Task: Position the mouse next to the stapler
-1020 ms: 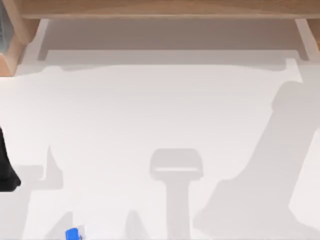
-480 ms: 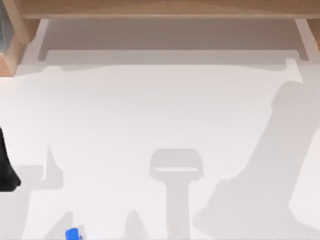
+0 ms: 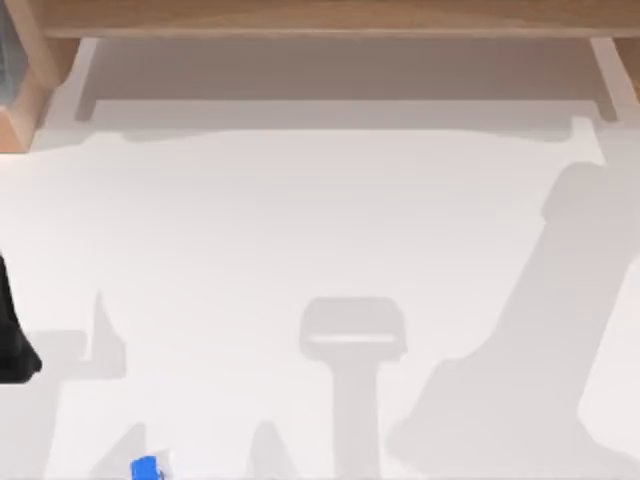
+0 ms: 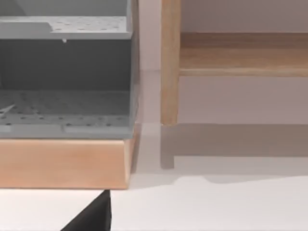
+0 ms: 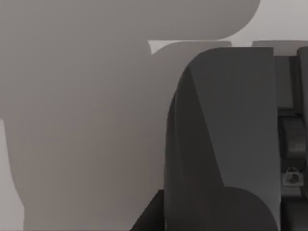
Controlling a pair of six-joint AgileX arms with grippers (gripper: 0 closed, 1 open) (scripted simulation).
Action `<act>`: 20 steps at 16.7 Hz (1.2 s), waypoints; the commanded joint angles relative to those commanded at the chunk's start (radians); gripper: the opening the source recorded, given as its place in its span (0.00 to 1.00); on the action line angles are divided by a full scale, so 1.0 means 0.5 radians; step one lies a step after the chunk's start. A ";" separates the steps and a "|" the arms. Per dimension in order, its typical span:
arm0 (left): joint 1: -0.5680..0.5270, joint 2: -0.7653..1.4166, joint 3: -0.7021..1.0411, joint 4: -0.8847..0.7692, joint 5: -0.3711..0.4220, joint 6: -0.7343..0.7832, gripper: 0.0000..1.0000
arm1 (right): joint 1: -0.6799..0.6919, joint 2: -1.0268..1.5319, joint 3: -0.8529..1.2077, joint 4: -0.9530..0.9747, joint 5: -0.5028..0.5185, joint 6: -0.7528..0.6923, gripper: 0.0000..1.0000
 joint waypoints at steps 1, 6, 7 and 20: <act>0.000 0.000 0.000 0.000 0.000 0.000 1.00 | 0.000 0.000 0.000 0.000 0.000 0.000 0.00; 0.000 0.000 0.000 0.000 0.000 0.000 1.00 | -0.013 -0.056 -0.002 -0.023 0.009 0.026 0.00; 0.000 0.000 0.000 0.000 0.000 0.000 1.00 | -0.020 -0.103 -0.017 -0.043 0.019 0.051 0.00; 0.000 0.000 0.000 0.000 0.000 0.000 1.00 | 0.636 -1.081 -0.618 -0.150 0.208 1.106 0.00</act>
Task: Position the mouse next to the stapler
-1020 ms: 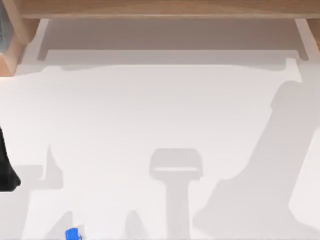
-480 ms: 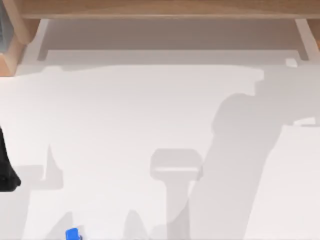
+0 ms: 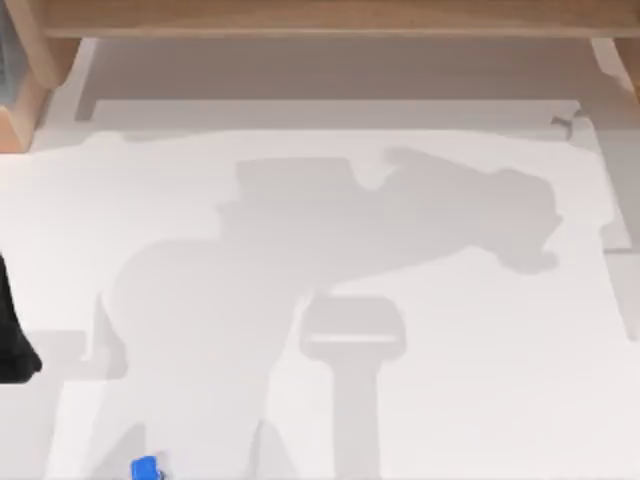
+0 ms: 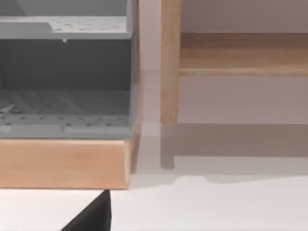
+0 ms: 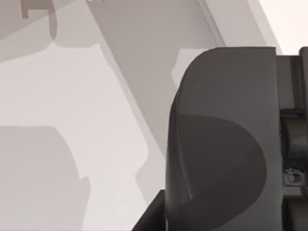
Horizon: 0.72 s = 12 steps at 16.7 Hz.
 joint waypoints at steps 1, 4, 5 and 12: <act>0.000 0.000 0.000 0.000 0.000 0.000 1.00 | 0.120 -0.042 -0.074 0.008 0.012 0.111 0.00; 0.000 0.000 0.000 0.000 0.000 0.000 1.00 | 0.529 -0.118 -0.295 0.063 0.040 0.445 0.00; 0.000 0.000 0.000 0.000 0.000 0.000 1.00 | 0.676 -0.131 -0.367 0.089 0.046 0.555 0.00; 0.000 0.000 0.000 0.000 0.000 0.000 1.00 | 1.712 -0.115 -0.800 0.338 0.050 1.234 0.00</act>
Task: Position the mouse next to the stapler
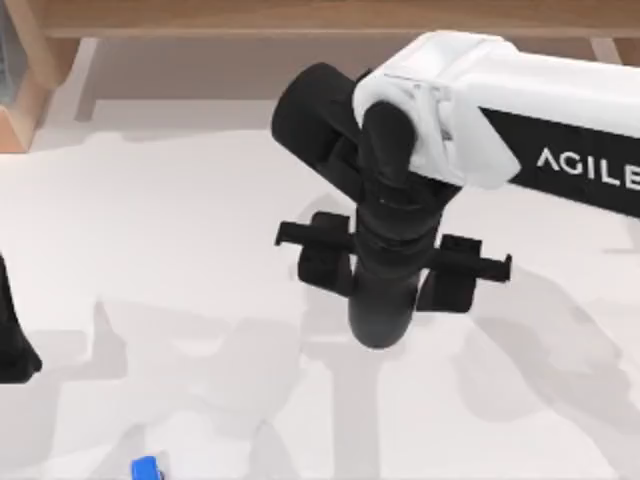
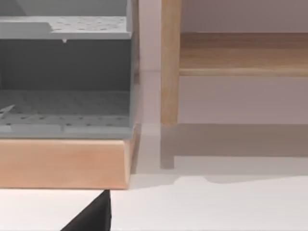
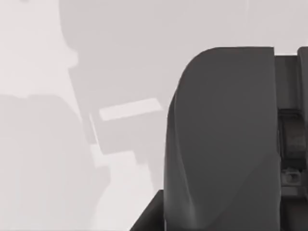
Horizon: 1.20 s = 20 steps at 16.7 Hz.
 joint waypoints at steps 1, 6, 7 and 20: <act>0.000 0.000 0.000 0.000 0.000 0.000 1.00 | 0.134 0.010 -0.050 0.038 -0.003 0.079 0.00; 0.000 0.000 0.000 0.000 0.000 0.000 1.00 | 0.673 0.059 -0.242 0.200 -0.021 0.379 0.00; 0.000 0.000 0.000 0.000 0.000 0.000 1.00 | 0.748 0.066 -0.268 0.225 -0.025 0.420 0.00; 0.000 0.000 0.000 0.000 0.000 0.000 1.00 | 0.896 0.069 -0.306 0.280 -0.031 0.500 0.00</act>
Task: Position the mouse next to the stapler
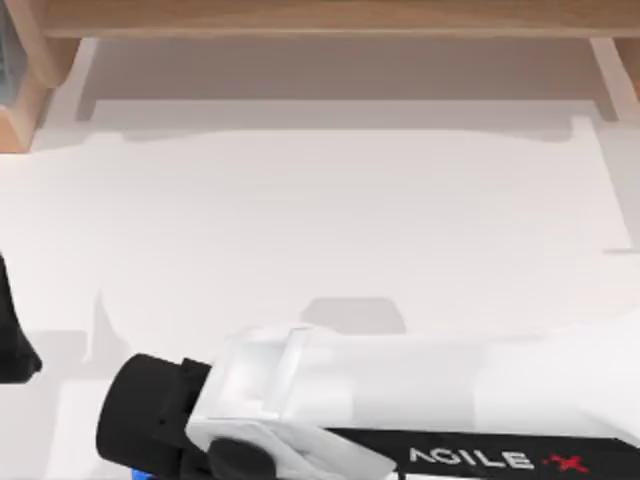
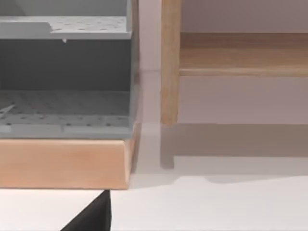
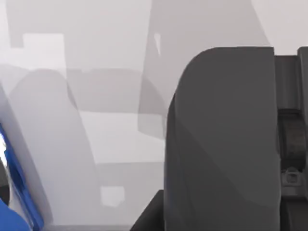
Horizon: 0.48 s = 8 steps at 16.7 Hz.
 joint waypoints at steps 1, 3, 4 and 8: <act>0.000 0.000 0.000 0.000 0.000 0.000 1.00 | 0.001 -0.002 0.004 0.003 0.001 0.000 0.00; 0.000 0.000 0.000 0.000 0.000 0.000 1.00 | 0.002 -0.008 0.013 0.012 0.002 0.001 0.00; 0.000 0.000 0.000 0.000 0.000 0.000 1.00 | 0.003 -0.012 0.018 0.017 0.003 0.001 0.00; 0.000 0.000 0.000 0.000 0.000 0.000 1.00 | 0.001 -0.024 0.026 0.042 0.005 -0.001 0.00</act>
